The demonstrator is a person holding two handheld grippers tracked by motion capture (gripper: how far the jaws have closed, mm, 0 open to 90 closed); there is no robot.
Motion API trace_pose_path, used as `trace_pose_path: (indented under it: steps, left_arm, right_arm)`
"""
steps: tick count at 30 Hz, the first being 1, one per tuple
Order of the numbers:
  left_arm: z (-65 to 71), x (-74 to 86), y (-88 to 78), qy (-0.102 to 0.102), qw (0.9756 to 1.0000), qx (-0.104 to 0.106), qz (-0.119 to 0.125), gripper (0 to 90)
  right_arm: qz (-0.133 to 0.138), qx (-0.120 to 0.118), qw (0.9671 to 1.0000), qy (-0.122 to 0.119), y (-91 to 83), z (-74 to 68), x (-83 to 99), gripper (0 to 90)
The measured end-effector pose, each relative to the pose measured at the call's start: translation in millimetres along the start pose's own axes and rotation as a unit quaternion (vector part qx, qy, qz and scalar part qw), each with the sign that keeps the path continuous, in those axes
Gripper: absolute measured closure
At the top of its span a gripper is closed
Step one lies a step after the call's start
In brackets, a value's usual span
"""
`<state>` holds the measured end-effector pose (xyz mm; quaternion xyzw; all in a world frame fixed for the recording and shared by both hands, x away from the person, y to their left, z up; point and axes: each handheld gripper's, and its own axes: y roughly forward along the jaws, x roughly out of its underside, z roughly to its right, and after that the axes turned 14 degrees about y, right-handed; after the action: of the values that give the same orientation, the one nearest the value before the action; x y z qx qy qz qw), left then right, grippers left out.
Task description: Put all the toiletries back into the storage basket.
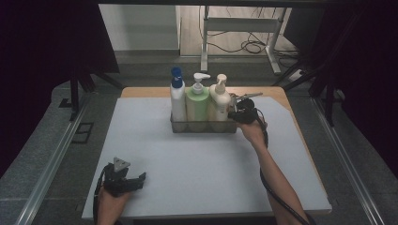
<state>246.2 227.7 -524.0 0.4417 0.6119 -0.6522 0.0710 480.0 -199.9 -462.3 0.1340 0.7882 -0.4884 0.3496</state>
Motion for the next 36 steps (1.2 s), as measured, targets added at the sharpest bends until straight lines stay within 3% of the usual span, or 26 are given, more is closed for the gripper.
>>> trace_pose_path:
  steps: [16,36]
  left_arm:
    - [0.0,0.0,0.0,0.0,1.0,0.0,0.0,11.9]
    - [0.0,-0.1,0.0,0.0,1.0,0.0,0.0,11.9]
  right_arm:
    - [-0.008,-0.003,0.9998,-0.015,6.6,-11.3,0.8,86.7]
    - [-0.003,-0.002,0.9998,-0.022,1.9,-15.8,-2.2,88.6]
